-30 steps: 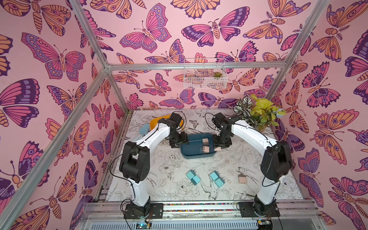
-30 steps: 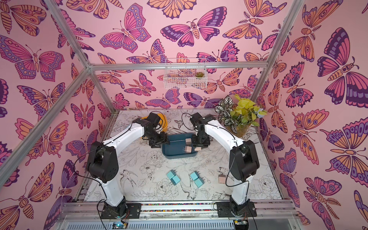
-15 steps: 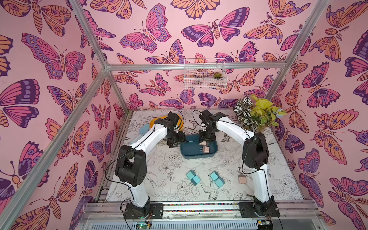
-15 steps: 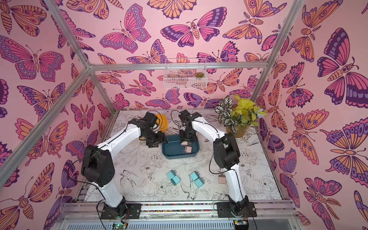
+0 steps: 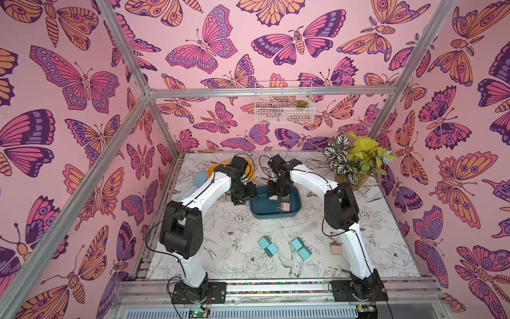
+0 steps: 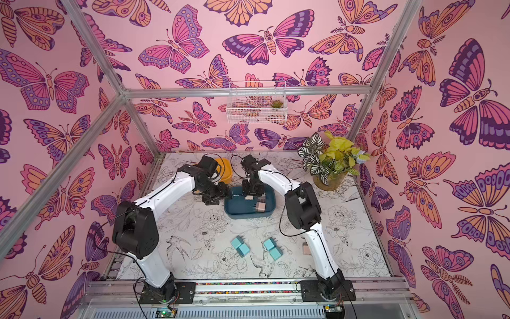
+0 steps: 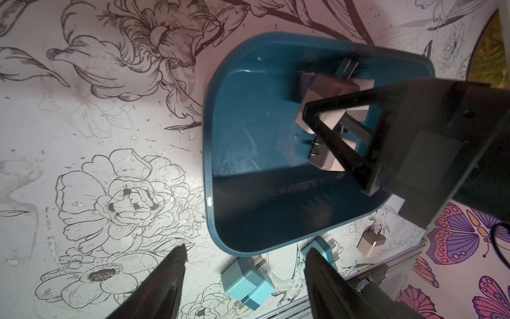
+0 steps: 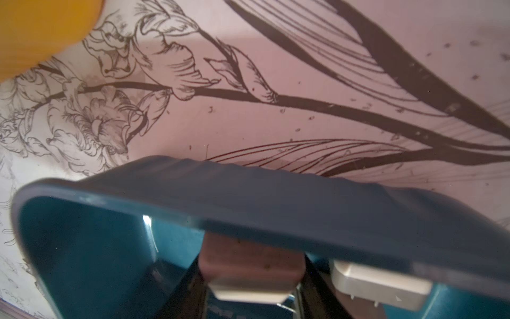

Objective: Place the plugs by color into the storage box
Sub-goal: Place the plug in the storage box.

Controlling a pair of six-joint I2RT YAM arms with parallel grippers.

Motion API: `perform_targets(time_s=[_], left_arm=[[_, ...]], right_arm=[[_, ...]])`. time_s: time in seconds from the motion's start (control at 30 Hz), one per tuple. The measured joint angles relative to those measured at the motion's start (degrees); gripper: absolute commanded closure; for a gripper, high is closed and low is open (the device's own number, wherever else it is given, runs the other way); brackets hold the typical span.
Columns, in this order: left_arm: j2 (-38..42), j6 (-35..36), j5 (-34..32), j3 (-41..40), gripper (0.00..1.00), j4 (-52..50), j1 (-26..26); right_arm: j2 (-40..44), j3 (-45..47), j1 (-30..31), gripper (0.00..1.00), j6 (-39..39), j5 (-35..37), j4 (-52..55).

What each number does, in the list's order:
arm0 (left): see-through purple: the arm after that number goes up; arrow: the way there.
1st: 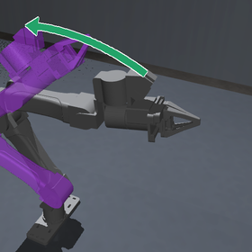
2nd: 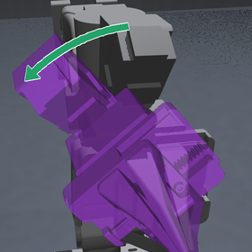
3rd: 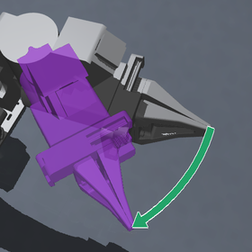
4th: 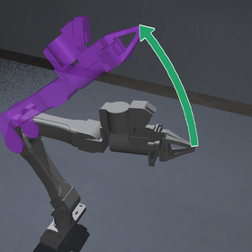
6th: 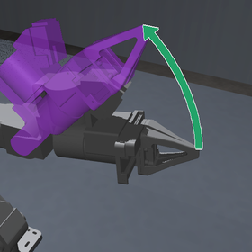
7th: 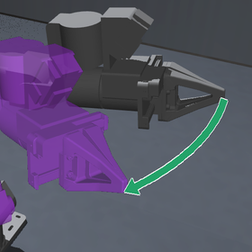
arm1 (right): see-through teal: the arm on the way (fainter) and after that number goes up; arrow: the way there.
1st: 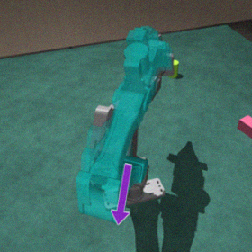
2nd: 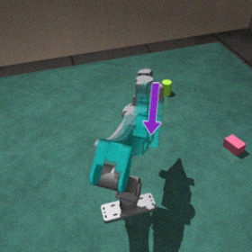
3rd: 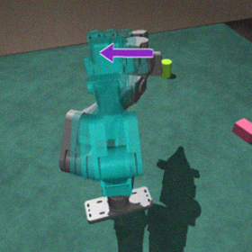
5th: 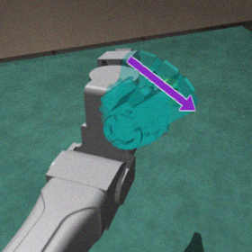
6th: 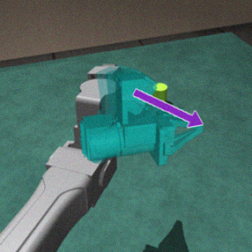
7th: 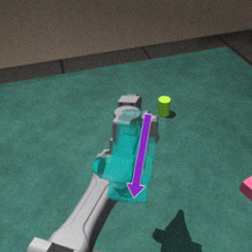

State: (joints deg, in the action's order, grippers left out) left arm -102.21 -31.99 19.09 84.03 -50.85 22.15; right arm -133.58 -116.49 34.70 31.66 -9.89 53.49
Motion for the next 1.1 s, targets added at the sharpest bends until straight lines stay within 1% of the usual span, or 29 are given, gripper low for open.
perform_targets(time_s=[0.1,0.13,0.17,0.3,0.37,0.43,0.5,0.7,0.8,0.9,1.0,1.1], left_arm=[[0.0,0.09,0.0,0.0,0.29,0.0,-0.2],[0.0,0.22,0.0,0.0,0.29,-0.02,-0.26],[0.0,0.26,0.0,0.0,0.29,-0.02,-0.35],[0.0,0.48,0.0,0.0,0.29,-0.02,-0.92],[0.0,0.5,0.0,0.0,0.29,-0.02,-1.16],[0.0,0.68,0.02,0.0,0.29,-0.02,-1.22],[0.0,0.87,0.07,0.0,0.29,-0.02,-1.25],[-0.02,1.07,0.63,0.0,0.29,-0.02,-1.25],[-0.09,1.11,0.9,0.13,0.29,-0.04,-1.25],[-0.28,1.14,1.16,0.22,0.3,-0.02,-1.25],[-0.7,1.33,1.55,0.24,0.29,-0.02,-1.25],[-1.2,1.6,2.01,0.24,0.29,-0.02,-1.25]], right_arm=[[-0.46,-0.63,-0.02,0.24,-0.15,0.28,0.04],[-0.52,-0.81,-0.02,0.2,-0.09,0.42,0.04],[-0.52,-0.81,0.0,0.17,-0.07,0.46,0.0],[-0.22,-0.46,0.0,0.15,0.28,1.66,-0.24],[1.2,0.7,0.0,0.13,0.33,2.89,-0.15],[4.68,3.26,-0.02,0.11,0.28,4.74,0.2],[10.27,7.39,-0.2,0.1,0.26,6.12,0.37],[32.59,23.74,-2.08,0.09,1.4,8.98,1.79],[40.59,32.85,-3.19,0.08,3.5,10.19,2.29],[46.1,43.34,-4.0,0.08,5.66,10.03,2.73],[48.89,52.35,-4.35,0.07,7.3,9.6,3.69],[51.17,58.01,-4.46,0.06,8.96,9.84,4.94]])
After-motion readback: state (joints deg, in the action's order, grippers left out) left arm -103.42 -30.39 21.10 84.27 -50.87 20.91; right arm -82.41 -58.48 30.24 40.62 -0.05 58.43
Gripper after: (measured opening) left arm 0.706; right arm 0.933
